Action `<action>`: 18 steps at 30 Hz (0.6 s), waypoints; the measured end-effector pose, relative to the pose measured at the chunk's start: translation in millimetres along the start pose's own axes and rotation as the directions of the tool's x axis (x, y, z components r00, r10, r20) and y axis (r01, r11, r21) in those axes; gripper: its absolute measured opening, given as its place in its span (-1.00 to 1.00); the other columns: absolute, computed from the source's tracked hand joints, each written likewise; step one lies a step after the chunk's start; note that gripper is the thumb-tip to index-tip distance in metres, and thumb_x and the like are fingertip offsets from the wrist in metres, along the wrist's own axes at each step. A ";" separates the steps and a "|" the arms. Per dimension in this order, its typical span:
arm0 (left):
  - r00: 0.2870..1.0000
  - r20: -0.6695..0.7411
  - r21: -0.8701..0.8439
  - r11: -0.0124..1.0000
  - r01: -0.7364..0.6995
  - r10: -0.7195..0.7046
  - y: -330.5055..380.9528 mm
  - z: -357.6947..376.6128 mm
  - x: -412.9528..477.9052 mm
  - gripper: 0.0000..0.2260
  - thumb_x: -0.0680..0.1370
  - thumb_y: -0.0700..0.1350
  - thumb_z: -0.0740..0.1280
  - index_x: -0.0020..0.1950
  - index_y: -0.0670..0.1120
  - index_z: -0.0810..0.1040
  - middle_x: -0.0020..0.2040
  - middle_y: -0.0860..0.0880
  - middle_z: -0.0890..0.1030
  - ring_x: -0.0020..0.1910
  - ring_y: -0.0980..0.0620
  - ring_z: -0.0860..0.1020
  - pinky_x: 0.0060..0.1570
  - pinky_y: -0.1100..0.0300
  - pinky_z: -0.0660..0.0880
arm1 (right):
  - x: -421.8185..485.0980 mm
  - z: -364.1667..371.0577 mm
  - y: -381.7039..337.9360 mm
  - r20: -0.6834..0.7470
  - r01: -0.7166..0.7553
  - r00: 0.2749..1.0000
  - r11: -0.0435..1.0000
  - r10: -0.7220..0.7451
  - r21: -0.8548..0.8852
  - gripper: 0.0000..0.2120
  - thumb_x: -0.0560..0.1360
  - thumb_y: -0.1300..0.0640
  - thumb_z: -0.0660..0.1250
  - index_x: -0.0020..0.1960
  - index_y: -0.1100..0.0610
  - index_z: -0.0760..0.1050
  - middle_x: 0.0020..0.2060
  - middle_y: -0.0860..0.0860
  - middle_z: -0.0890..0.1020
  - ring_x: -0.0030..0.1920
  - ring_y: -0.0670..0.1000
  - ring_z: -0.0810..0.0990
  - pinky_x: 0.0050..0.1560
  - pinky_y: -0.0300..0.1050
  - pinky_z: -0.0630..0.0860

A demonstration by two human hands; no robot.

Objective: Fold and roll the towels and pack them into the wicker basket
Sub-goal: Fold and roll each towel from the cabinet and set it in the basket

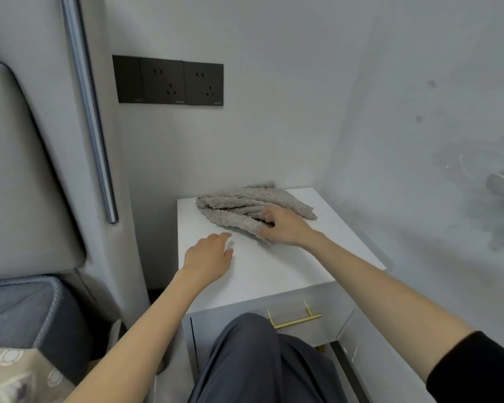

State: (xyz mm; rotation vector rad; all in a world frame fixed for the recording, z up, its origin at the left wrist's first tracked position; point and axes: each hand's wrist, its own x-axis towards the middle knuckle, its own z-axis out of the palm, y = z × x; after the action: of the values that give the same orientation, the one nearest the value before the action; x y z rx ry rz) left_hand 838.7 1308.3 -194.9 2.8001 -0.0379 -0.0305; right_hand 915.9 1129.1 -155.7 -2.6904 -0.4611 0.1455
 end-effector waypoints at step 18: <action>0.980 -0.187 -0.420 0.896 -0.144 0.070 20.9 -66.9 46.2 -0.31 0.56 -0.02 0.32 0.57 0.01 0.00 0.50 -0.02 0.23 0.39 -0.01 0.34 0.39 -0.03 0.24 | 18.5 -122.7 -40.4 -0.509 0.310 0.845 0.925 -0.163 0.218 -0.92 0.51 0.23 0.21 -0.05 0.11 0.46 -0.33 -0.10 0.53 -0.31 -0.12 0.46 -0.36 -0.42 0.31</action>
State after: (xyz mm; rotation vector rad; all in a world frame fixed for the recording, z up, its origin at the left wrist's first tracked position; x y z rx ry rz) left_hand 886.1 1309.6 -125.6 2.3402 -0.1288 0.2001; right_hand 941.8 1124.4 -27.9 -2.2380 -0.5581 -0.4879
